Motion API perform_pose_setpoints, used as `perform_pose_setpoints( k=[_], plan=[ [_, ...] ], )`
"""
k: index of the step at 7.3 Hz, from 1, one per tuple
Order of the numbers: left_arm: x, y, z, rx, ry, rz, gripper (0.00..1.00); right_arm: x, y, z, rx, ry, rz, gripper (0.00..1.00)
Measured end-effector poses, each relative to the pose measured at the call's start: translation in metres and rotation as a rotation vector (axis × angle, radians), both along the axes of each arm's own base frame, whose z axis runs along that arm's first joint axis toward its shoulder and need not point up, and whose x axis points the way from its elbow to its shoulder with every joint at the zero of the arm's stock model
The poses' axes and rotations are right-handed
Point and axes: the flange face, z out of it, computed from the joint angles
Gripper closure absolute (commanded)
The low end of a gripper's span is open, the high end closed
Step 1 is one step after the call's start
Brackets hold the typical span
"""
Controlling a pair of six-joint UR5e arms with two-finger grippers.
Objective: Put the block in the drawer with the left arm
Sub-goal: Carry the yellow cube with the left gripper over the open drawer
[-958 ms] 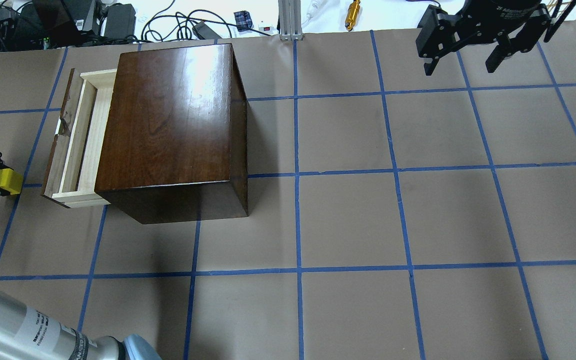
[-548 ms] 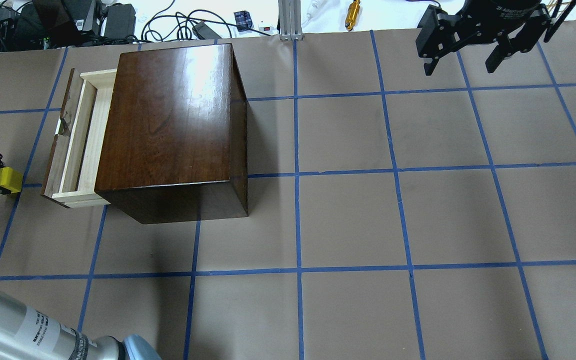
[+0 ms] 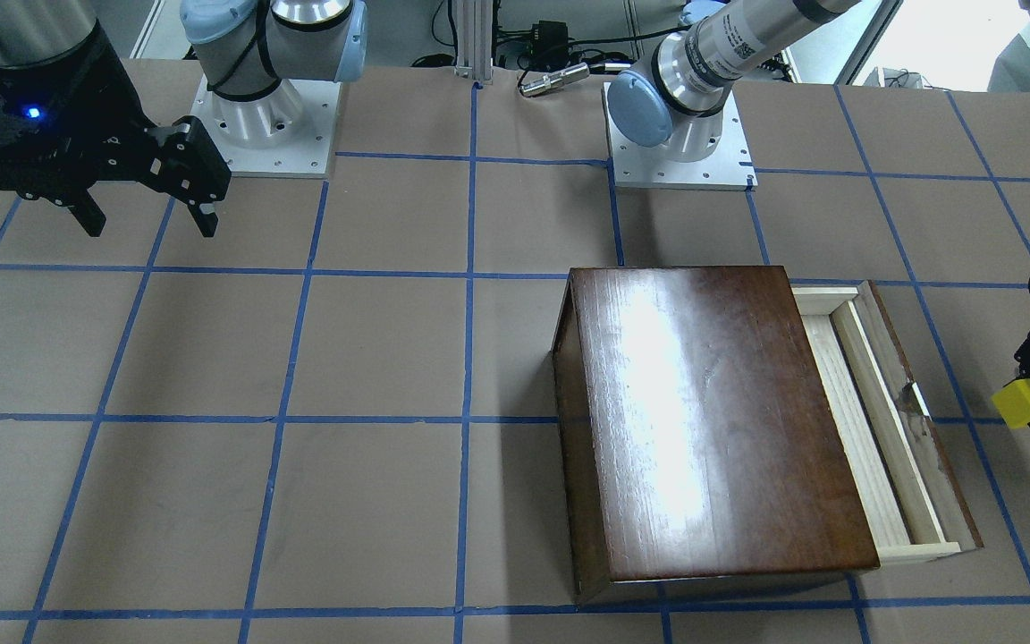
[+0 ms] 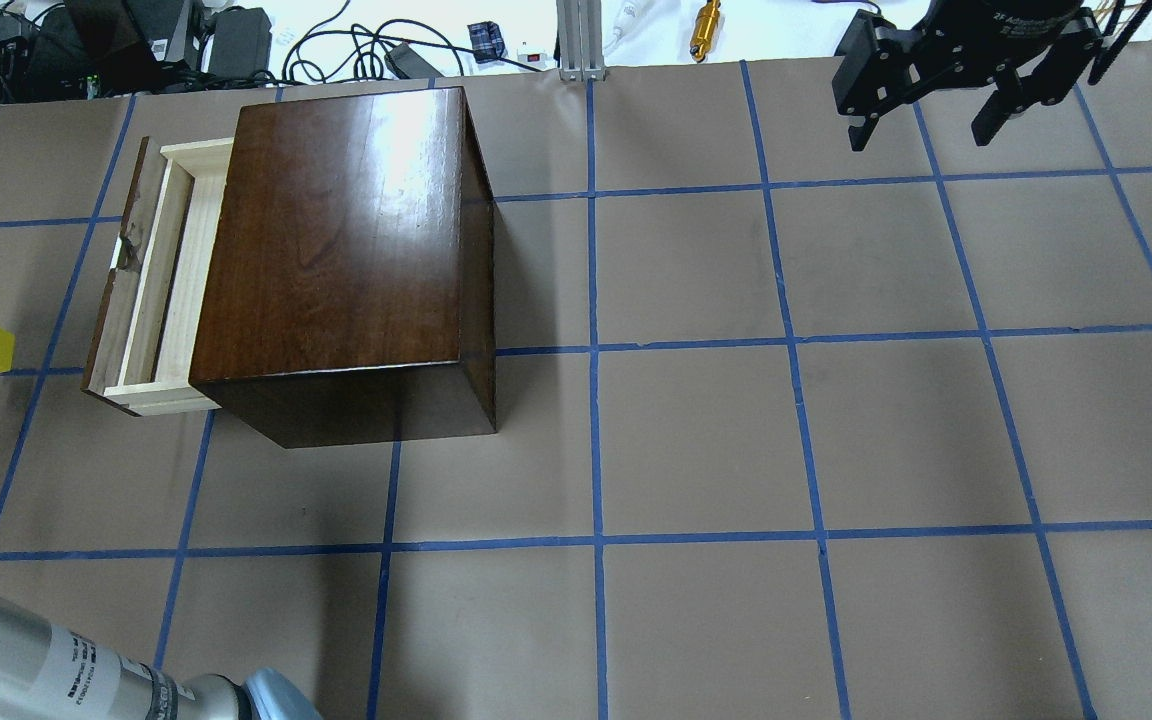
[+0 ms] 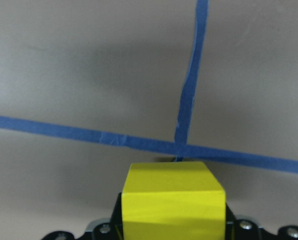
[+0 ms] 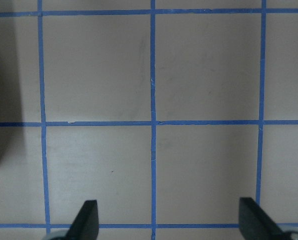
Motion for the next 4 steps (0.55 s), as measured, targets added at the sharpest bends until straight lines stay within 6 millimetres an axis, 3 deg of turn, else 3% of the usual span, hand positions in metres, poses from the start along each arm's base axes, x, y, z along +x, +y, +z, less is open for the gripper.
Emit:
perform_pose_setpoints(
  k=[2,4],
  plan=[
    [-0.021,-0.004,0.069,0.017,0.011,-0.023,0.99,0.000,0.000,0.000,0.000,0.000,0.000,0.00],
    [-0.077,-0.015,0.128,0.020,-0.007,-0.054,0.99,0.000,0.000,0.000,-0.001,-0.001,0.000,0.00]
  ],
)
